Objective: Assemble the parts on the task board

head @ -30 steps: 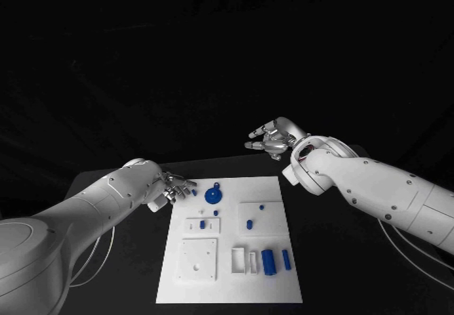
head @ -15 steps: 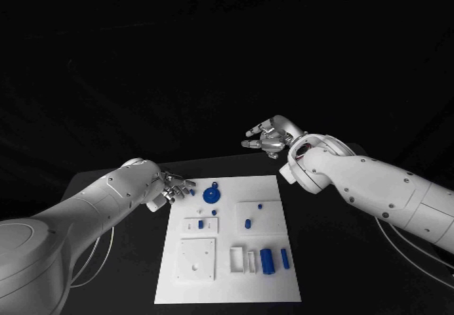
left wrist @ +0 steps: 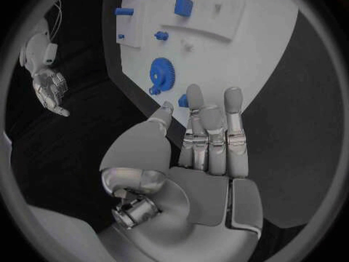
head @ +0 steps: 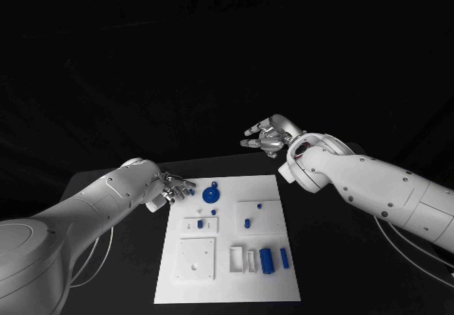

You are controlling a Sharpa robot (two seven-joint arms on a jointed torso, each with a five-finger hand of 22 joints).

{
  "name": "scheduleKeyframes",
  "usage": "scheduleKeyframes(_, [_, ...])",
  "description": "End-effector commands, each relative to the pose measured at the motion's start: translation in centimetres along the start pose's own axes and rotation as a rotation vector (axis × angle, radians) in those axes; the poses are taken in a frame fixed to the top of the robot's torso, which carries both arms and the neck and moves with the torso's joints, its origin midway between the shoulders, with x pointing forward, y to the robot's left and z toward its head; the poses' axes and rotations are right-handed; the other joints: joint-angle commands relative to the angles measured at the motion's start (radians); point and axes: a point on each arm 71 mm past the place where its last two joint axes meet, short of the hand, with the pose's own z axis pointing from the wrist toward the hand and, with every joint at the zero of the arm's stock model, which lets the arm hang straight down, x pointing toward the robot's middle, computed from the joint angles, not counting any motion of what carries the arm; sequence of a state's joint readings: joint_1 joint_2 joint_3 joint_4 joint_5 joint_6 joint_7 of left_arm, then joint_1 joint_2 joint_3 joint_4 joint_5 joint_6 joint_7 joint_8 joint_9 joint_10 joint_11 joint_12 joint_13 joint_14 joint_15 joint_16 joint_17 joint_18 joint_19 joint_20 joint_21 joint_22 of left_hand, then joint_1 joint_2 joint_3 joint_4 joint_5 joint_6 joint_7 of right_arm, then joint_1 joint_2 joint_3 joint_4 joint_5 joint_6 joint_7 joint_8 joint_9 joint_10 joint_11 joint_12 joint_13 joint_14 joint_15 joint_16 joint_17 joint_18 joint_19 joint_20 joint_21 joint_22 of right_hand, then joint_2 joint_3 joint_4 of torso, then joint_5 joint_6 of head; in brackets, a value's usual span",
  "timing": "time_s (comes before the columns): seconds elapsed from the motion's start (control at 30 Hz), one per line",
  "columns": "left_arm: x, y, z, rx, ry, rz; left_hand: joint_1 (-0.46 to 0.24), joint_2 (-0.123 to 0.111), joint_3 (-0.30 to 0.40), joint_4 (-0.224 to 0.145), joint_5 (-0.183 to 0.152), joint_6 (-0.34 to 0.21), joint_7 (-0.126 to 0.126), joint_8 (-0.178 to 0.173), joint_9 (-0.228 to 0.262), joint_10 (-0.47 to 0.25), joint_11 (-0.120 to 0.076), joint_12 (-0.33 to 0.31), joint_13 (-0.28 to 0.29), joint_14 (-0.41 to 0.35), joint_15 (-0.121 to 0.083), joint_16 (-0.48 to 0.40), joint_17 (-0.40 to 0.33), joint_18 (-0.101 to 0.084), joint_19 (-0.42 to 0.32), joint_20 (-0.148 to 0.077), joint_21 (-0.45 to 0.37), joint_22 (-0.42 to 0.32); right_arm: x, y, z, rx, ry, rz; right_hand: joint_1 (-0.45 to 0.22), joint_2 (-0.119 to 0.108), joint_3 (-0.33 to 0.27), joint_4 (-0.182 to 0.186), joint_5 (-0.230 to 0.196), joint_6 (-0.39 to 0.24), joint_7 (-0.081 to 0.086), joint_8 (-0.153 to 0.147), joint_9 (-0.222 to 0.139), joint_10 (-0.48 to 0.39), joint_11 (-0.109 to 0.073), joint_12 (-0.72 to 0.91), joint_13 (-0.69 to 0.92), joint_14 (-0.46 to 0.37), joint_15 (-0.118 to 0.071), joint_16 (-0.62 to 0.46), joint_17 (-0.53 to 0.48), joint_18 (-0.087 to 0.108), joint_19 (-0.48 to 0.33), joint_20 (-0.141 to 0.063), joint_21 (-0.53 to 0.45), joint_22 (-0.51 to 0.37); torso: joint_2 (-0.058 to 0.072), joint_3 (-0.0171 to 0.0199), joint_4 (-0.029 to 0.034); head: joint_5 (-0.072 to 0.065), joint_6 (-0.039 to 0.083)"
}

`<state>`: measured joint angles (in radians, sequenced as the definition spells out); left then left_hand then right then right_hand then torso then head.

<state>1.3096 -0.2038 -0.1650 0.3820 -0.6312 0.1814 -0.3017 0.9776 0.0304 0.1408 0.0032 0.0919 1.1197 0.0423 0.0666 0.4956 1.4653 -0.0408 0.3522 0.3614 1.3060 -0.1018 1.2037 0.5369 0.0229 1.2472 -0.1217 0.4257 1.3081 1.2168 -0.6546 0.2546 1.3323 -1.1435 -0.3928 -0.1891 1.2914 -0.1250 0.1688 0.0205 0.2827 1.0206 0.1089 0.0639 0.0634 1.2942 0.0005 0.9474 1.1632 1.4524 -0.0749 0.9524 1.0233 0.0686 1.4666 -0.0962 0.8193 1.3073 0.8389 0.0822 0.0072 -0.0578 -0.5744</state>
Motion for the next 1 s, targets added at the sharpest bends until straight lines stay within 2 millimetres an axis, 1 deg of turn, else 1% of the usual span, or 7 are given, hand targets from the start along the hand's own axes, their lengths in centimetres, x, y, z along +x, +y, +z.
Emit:
scheduleKeyframes(0.03, [0.29,-0.24,0.00,0.004,0.022,0.003,0.015,0.006,0.000,-0.011,-0.003,0.003,-0.002,0.001,-0.001,0.034,0.000,-0.002,0.000,0.000,-0.002,0.004,0.001,0.001,0.000,-0.001,0.004,0.018,0.06,0.16,0.00,-0.008,0.006,-0.009,0.003,0.005,0.007,-0.001,-0.004,0.000,0.003,-0.002,0.000,0.000,-0.003,0.000,0.002,-0.001,0.002,-0.004,0.001,0.009,0.025,0.006,-0.001,0.108,0.000,-0.0009,0.0009,-0.001,-0.001])
scheduleKeyframes(0.1, [0.32,-0.24,0.01,0.003,0.023,0.006,0.027,0.011,0.005,-0.018,0.001,0.003,-0.003,0.001,-0.001,0.034,0.000,-0.001,0.000,0.000,-0.002,0.004,0.001,0.001,0.000,-0.001,0.004,0.018,0.06,0.18,0.00,-0.009,0.006,-0.009,0.003,0.005,0.007,-0.001,-0.004,0.000,0.003,-0.002,0.000,0.000,-0.003,0.000,0.002,-0.001,0.002,-0.004,0.001,0.009,0.025,0.006,-0.001,0.108,0.000,-0.0008,0.0011,-0.001,-0.002])
scheduleKeyframes(0.17, [0.36,-0.24,0.01,0.000,0.025,0.008,0.049,0.022,0.012,-0.027,0.010,0.004,-0.004,0.001,-0.001,0.034,-0.001,-0.002,0.000,0.001,-0.002,0.004,0.001,0.001,0.000,-0.001,0.005,0.018,0.09,0.22,0.01,-0.009,0.006,-0.009,0.003,0.005,0.007,-0.001,-0.004,0.000,0.003,-0.002,0.000,0.000,-0.003,0.000,0.002,-0.001,0.002,-0.004,0.001,0.009,0.025,0.006,-0.001,0.108,0.000,-0.0008,0.0010,0.000,-0.002])
scheduleKeyframes(0.4, [0.53,-0.35,0.05,0.001,0.029,0.011,0.056,0.027,0.009,-0.029,0.010,0.003,-0.004,0.001,-0.003,0.034,-0.001,-0.002,0.000,0.001,-0.003,0.004,0.002,0.000,0.000,-0.002,0.005,0.018,0.16,0.28,0.05,-0.010,0.007,-0.008,0.003,0.005,0.007,-0.001,-0.004,0.000,0.003,-0.002,0.000,0.000,-0.003,0.000,0.002,-0.001,0.002,-0.004,0.001,0.009,0.025,0.006,-0.001,0.108,0.001,0.0002,0.0005,0.000,-0.003])
scheduleKeyframes(0.53, [0.64,-0.42,0.06,0.003,0.032,0.013,0.067,0.033,0.011,-0.034,0.006,0.002,-0.004,0.001,-0.005,0.034,-0.001,-0.002,-0.001,0.001,-0.003,0.004,0.002,0.000,-0.001,-0.002,0.006,0.018,0.19,0.32,0.06,-0.011,0.008,-0.008,0.003,0.005,0.007,-0.001,-0.004,0.000,0.003,-0.002,0.000,0.000,-0.003,0.000,0.002,-0.001,0.002,-0.004,0.001,0.009,0.025,0.006,-0.001,0.108,0.001,0.0000,-0.0002,-0.001,-0.003])
scheduleKeyframes(0.77, [0.80,-0.44,0.10,0.005,0.037,0.014,0.094,0.050,0.021,-0.046,0.006,0.000,-0.005,0.001,-0.006,0.033,-0.002,-0.003,-0.001,0.000,-0.003,0.004,0.002,0.000,-0.001,-0.002,0.006,0.018,0.20,0.33,0.06,-0.011,0.008,-0.008,0.003,0.005,0.007,-0.001,-0.004,0.000,0.003,-0.002,0.000,0.000,-0.003,0.000,0.002,-0.001,0.002,-0.004,0.001,0.009,0.025,0.006,-0.001,0.108,0.001,-0.0001,0.0013,-0.003,-0.006])
scheduleKeyframes(1.0, [0.72,-0.32,0.10,0.007,0.036,0.013,0.144,0.082,0.052,-0.076,0.031,-0.004,-0.006,0.001,-0.004,0.032,-0.002,-0.006,-0.003,-0.001,-0.004,0.003,0.002,-0.001,-0.003,-0.003,0.007,0.018,0.18,0.31,0.05,-0.011,0.008,-0.008,0.003,0.005,0.007,-0.001,-0.004,0.000,0.003,-0.002,0.000,0.000,-0.003,0.000,0.002,-0.001,0.002,-0.004,0.001,0.009,0.025,0.006,-0.001,0.108,-0.001,-0.0012,0.0020,-0.003,-0.007])
